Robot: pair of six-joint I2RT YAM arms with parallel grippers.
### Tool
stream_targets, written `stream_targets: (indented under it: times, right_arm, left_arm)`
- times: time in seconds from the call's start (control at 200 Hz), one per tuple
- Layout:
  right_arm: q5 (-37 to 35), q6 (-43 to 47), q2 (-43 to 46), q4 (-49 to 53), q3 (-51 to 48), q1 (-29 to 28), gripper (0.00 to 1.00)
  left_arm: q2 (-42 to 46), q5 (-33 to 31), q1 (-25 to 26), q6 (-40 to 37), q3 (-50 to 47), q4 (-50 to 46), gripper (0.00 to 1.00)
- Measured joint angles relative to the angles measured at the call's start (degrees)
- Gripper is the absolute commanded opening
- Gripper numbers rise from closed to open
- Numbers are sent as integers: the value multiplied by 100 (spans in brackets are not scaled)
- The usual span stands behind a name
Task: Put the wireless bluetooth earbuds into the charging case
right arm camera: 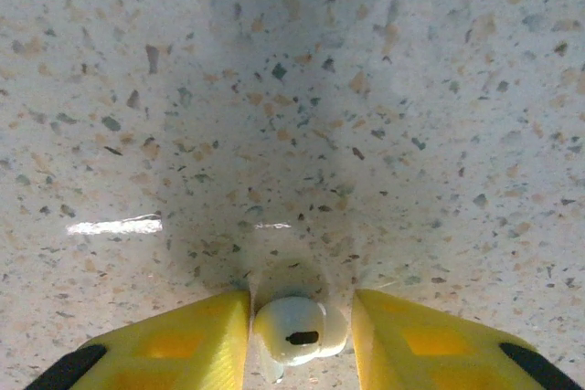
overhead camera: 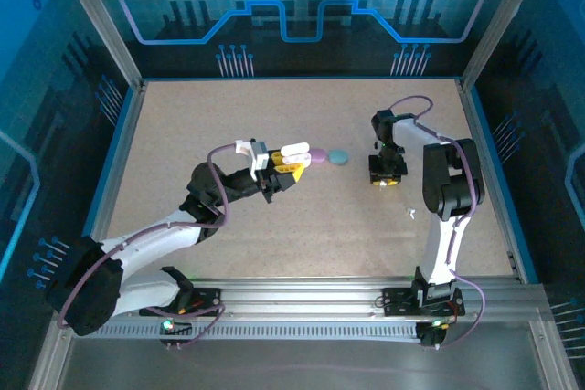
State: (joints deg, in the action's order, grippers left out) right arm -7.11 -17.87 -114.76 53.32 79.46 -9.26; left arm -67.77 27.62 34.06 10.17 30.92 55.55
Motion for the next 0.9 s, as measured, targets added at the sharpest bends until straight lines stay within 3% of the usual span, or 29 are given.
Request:
stream_targets:
  times: [0.285,0.9]
  right_arm:
    - [415,-367,11,-74,-46,197,36]
    - [457,-592,87,-195,-151,258,29]
  left_arm:
    - [2,0,13,0,0,-2,22]
    - [2,0,31,0,0,-2,22]
